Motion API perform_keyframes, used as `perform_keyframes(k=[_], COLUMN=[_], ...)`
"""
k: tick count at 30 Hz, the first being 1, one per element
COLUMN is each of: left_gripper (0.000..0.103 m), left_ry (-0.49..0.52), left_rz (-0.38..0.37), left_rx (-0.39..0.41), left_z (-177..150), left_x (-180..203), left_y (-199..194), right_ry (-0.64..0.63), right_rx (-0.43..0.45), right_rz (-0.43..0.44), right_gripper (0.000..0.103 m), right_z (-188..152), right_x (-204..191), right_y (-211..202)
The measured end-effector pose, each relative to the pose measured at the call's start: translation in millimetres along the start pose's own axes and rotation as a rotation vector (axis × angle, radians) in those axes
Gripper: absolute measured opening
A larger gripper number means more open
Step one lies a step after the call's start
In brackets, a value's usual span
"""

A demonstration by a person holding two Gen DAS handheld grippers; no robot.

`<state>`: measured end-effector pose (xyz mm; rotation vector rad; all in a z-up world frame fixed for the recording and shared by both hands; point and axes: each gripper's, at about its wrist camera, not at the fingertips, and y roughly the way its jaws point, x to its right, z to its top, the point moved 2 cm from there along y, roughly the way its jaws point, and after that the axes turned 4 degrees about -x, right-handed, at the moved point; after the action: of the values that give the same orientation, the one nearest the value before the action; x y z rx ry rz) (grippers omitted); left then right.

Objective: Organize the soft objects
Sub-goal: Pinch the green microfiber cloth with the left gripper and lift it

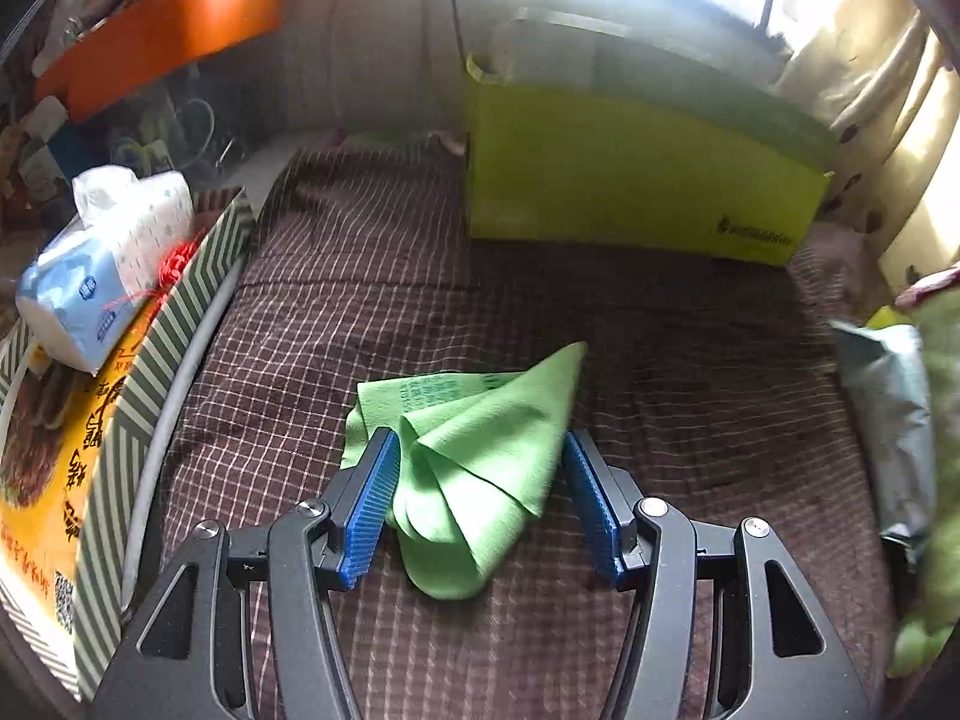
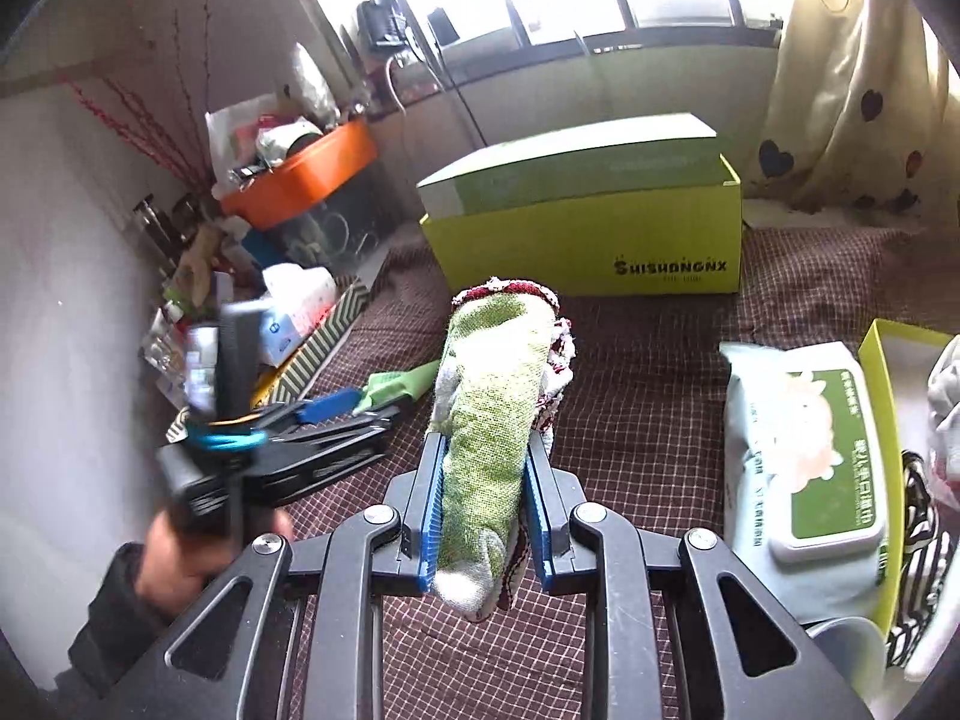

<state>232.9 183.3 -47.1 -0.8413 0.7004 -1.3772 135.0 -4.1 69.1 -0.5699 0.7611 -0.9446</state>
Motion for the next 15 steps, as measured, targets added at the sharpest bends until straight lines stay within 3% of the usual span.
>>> perform_keyframes(k=[5,8,15], left_gripper=[0.057,0.050,0.017], left_ry=[-0.003,-0.008,-0.020], left_rz=[-0.018,-0.035,-0.063], left_rx=[0.009,0.013,0.035], left_z=[1.5,0.7,-2.8], left_x=[-3.7,-6.8,-7.7], left_y=[5.6,4.8,-5.8], right_ry=[-0.002,-0.004,-0.005], right_rx=[0.008,0.014,0.020], right_rz=[0.007,0.010,0.011], right_gripper=[0.023,0.023,0.023], right_z=[1.4,1.1,2.0], right_x=[2.9,4.6,8.2], right_y=[-4.3,-7.1,-10.9])
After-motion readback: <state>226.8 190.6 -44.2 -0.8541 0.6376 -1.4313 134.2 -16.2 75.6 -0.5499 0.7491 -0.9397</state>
